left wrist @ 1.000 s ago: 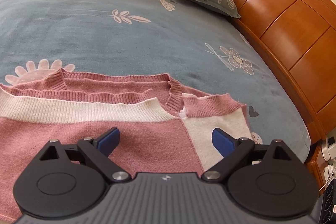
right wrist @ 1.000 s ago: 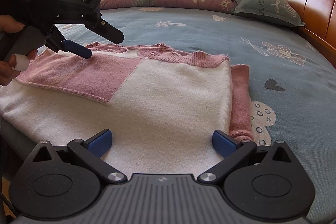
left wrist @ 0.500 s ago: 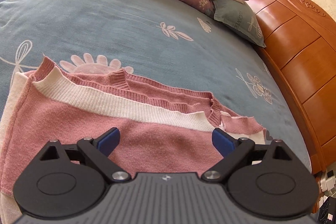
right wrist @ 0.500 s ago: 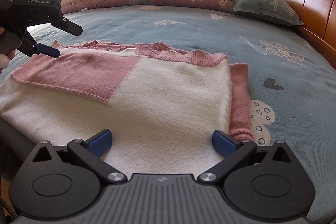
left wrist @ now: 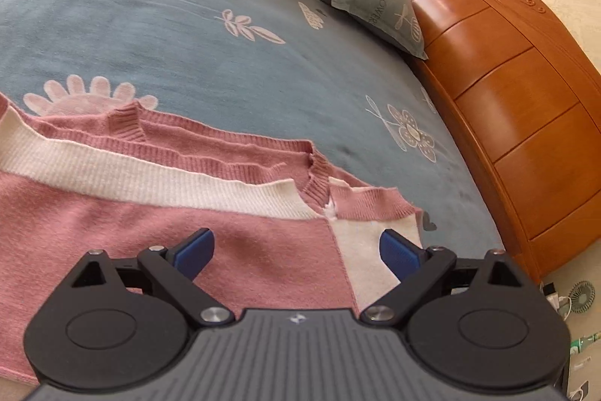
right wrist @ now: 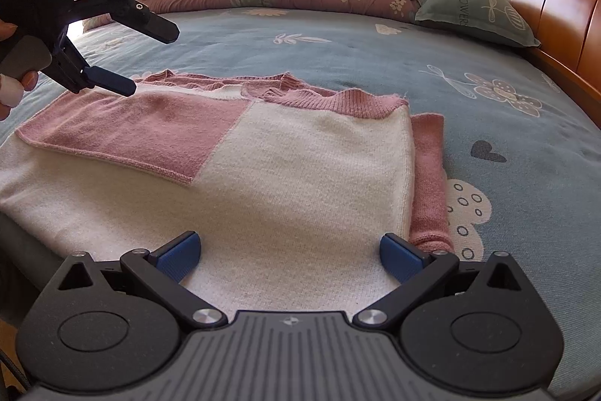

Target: Fold clothes

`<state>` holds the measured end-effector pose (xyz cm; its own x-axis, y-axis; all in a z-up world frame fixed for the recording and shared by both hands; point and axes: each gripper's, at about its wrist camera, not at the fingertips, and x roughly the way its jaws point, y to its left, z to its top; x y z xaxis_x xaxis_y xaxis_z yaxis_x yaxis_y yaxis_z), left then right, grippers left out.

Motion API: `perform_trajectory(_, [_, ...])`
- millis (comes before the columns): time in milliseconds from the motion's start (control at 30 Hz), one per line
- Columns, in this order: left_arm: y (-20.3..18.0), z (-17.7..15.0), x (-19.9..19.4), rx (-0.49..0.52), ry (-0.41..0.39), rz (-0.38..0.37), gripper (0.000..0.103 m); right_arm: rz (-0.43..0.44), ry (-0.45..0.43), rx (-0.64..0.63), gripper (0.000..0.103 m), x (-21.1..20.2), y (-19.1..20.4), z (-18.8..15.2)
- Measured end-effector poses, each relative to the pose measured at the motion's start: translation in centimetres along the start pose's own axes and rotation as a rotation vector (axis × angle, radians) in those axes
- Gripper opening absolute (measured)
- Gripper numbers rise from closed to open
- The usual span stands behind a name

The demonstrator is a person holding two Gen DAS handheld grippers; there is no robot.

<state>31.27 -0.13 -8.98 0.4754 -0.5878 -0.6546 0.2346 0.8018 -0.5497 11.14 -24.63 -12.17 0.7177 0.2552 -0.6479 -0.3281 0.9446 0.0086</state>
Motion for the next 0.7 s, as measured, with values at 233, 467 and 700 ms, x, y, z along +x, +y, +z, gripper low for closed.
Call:
perform_trajectory(233, [-0.1, 0.8, 0.9, -0.039, -0.035, 0.036, 0.095, 0.002, 0.007, 0.000, 0.103, -0.1, 0.0, 0.0])
perform_trajectory(467, [1.0, -0.9, -2.6, -0.059, -0.064, 0.056, 0.095, -0.006, -0.006, 0.000, 0.103, 0.0, 0.1, -0.2])
perform_trajectory(700, [3.2, -1.7, -4.0, -0.126, -0.084, 0.094, 0.095, -0.018, 0.007, -0.009, 0.103, -0.1, 0.4, 0.2])
